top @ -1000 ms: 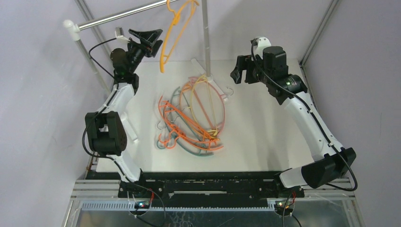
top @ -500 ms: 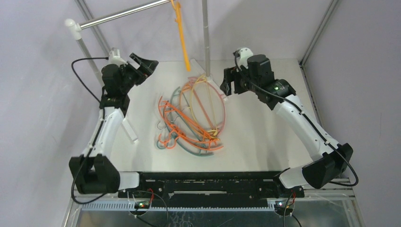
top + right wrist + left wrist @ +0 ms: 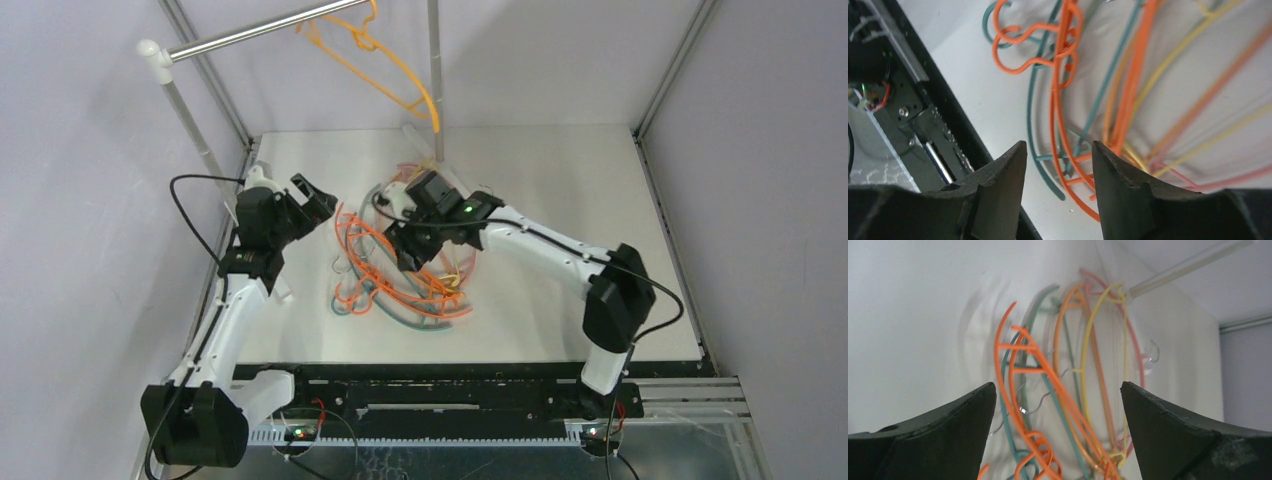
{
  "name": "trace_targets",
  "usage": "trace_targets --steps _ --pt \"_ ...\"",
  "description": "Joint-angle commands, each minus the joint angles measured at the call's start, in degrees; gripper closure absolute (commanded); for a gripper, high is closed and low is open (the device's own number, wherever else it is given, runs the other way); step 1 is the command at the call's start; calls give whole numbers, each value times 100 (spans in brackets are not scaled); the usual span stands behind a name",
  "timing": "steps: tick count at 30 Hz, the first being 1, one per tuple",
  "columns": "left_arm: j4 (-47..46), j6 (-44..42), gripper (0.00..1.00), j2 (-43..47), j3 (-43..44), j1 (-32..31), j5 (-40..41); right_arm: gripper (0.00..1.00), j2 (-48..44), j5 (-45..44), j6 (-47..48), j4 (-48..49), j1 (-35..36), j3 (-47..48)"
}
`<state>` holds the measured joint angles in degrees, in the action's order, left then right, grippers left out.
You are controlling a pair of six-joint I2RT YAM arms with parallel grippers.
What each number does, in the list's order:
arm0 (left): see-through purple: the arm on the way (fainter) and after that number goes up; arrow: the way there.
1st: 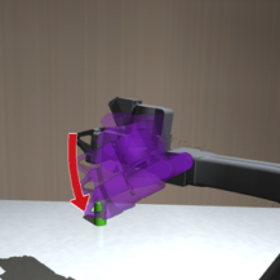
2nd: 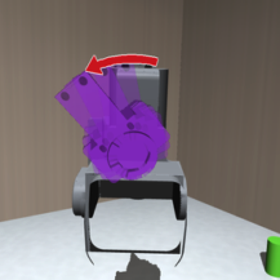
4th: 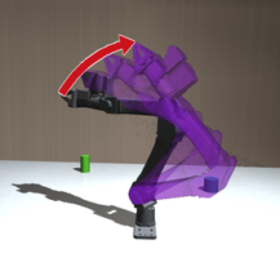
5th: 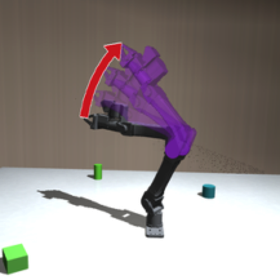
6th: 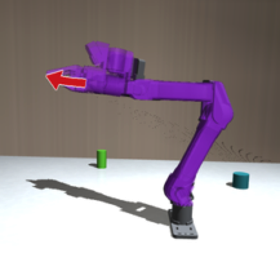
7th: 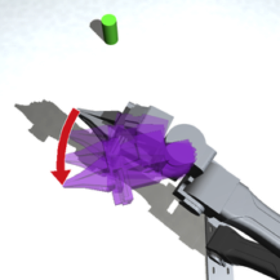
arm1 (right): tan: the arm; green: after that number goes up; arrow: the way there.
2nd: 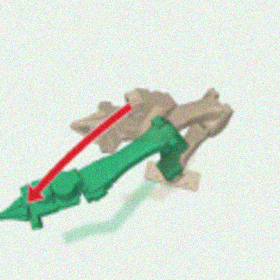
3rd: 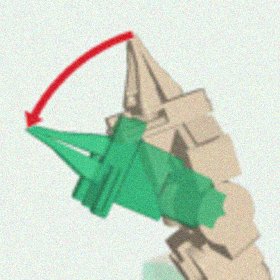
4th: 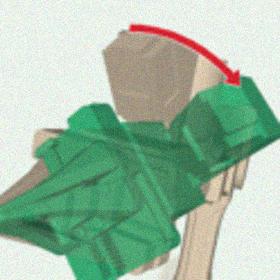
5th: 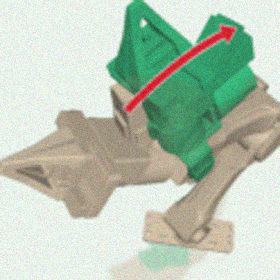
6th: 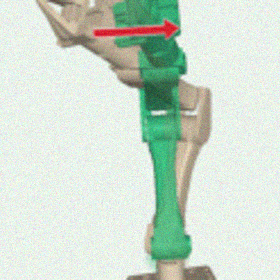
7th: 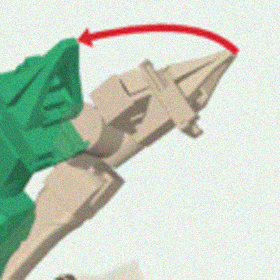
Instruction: Organize the hangers
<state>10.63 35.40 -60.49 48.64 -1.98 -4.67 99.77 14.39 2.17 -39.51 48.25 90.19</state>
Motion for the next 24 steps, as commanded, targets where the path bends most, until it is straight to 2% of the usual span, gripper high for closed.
trace_targets --steps 1,5,11,16,24 --pt "206 -239 1 509 -223 -75 337 43 381 250 178 75 268 177" --pt "481 -293 1 765 -360 -94 348 47 718 -46 126 188 512 92" --pt "684 -303 1 1008 -501 -102 309 47 763 -931 106 692 712 -458" --pt "795 -293 2 1273 -538 -127 302 49 926 -600 53 908 459 -573" --pt "915 -280 2 1448 -698 -127 417 51 1318 -619 5 1105 739 -597"
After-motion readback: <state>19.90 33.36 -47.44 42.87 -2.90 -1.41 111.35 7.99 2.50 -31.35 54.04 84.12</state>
